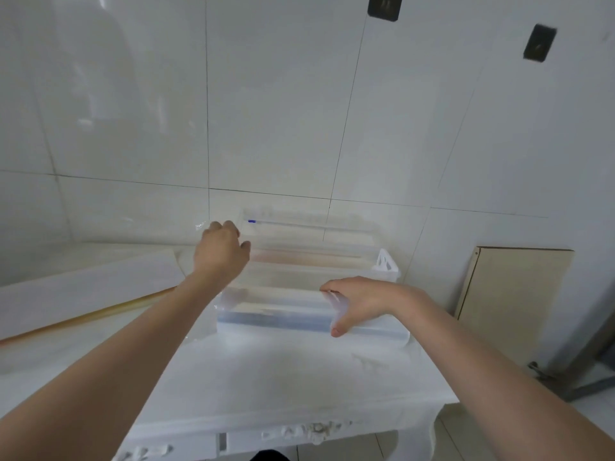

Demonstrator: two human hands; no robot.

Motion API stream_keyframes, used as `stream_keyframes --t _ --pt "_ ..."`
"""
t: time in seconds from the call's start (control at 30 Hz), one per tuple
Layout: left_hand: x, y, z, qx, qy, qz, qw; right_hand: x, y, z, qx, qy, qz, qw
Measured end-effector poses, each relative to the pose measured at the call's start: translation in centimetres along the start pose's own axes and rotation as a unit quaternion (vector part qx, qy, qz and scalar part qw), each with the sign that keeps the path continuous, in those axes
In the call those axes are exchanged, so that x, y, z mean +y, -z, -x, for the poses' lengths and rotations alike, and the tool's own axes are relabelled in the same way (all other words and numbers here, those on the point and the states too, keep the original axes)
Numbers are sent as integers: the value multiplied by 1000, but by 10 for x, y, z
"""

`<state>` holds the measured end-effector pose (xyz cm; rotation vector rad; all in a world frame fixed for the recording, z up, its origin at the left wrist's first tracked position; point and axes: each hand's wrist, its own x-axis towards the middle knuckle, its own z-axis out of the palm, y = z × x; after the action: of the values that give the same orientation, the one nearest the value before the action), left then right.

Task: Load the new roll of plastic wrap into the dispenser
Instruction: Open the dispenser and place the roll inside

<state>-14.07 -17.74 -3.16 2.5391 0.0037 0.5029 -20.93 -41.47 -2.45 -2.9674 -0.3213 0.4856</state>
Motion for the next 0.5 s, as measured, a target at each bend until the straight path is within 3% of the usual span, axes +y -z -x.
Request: stream_keyframes --t 0.17,0.5 --pt "-8 -13 -23 -65 54 -43 996 -17 -7 -16 -9 19 -3 1000" --pt "-13 -11 -37 -53 82 2 995 -48 -19 -38 -9 50 37 998"
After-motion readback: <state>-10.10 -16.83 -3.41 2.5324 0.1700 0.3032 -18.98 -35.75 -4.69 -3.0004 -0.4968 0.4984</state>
